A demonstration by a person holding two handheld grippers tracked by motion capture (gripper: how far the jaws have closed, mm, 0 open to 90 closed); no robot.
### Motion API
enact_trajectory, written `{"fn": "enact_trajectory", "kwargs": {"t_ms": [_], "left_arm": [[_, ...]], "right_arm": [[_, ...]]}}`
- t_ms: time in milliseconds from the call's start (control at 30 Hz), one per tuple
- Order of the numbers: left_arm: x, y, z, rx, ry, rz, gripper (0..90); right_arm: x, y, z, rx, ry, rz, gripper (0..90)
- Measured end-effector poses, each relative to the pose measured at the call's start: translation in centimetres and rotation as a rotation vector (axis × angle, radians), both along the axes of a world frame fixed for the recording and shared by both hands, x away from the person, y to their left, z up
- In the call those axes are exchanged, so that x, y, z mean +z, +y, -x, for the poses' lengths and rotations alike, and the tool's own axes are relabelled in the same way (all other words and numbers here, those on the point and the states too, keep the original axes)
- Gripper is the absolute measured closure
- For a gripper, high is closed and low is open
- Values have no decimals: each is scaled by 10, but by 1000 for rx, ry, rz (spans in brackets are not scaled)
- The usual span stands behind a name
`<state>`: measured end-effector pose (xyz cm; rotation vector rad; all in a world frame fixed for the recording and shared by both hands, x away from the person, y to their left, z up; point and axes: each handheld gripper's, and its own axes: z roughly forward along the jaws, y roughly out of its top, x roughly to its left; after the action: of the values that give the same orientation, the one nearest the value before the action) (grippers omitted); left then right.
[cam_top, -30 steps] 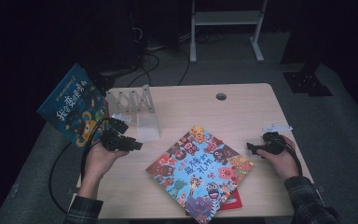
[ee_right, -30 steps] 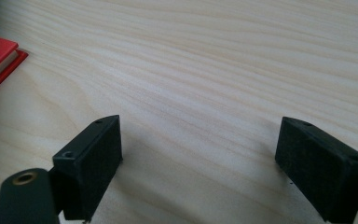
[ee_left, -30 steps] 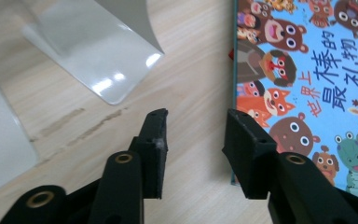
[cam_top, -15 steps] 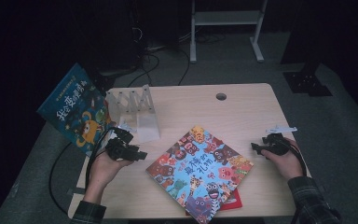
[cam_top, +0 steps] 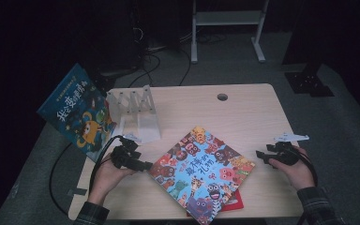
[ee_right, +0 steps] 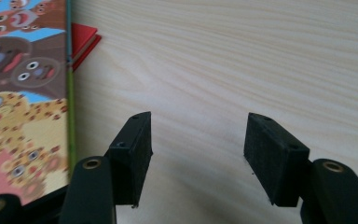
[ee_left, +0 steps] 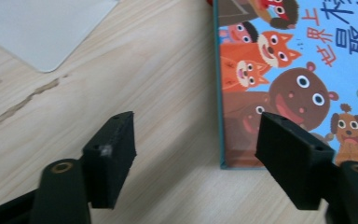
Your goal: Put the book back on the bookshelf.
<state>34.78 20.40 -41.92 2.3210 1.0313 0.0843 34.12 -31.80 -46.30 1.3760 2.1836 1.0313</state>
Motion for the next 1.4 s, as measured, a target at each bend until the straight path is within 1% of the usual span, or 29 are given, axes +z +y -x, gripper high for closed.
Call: {"fn": "enact_trajectory", "kwargs": {"t_ms": [33,67,100,167,200,233,267,300,333,400,467,533,633,700,733,967,1167,1300,1333,1400], "left_arm": [[-2,-1,0,-14,3,6,229],[-2,-1,0,-14,3,6,217],[-6,-5,1,-30,-3,19,197],[-9,-9,3,-59,2,19,170],[-9,-9,3,-59,2,19,142],[-11,-14,5,-99,21,23,125],[-11,-14,5,-99,21,23,108],[-12,-15,6,-107,21,28,108],[-14,-17,8,-128,35,23,99],[-16,-19,11,-149,39,17,86],[-18,-21,14,-162,49,18,85],[-20,-23,18,-176,58,32,85],[-22,-27,23,-191,68,28,85],[-24,-29,26,-191,62,5,81],[-24,-30,26,-195,66,-5,80],[-24,-30,27,-180,72,-3,78],[-24,-32,28,-172,76,-2,78],[-24,-32,32,-173,69,-8,78],[-24,-32,33,-175,69,-12,78],[-24,-33,37,-171,67,-8,78]], "right_arm": [[1,-1,3,2,-1,-6,406],[1,-1,6,7,-4,-10,409],[2,-2,8,10,-6,-12,410],[3,-2,13,14,-8,-20,418],[4,-2,16,17,-7,-25,419],[4,-2,18,21,-8,-26,423],[4,-2,18,21,-8,-26,423],[4,-1,22,27,-4,-27,426],[4,-1,23,30,-3,-29,427],[5,2,28,45,1,-30,429],[6,5,31,58,3,-32,429],[7,8,34,70,2,-31,429],[8,11,39,86,3,-34,423],[7,14,41,95,5,-31,422],[7,15,43,99,11,-30,421],[5,21,44,125,21,-17,419],[3,20,43,128,26,-23,418],[2,20,41,128,21,-23,417],[2,20,40,126,23,-16,416],[1,20,38,126,21,-14,416]]}}
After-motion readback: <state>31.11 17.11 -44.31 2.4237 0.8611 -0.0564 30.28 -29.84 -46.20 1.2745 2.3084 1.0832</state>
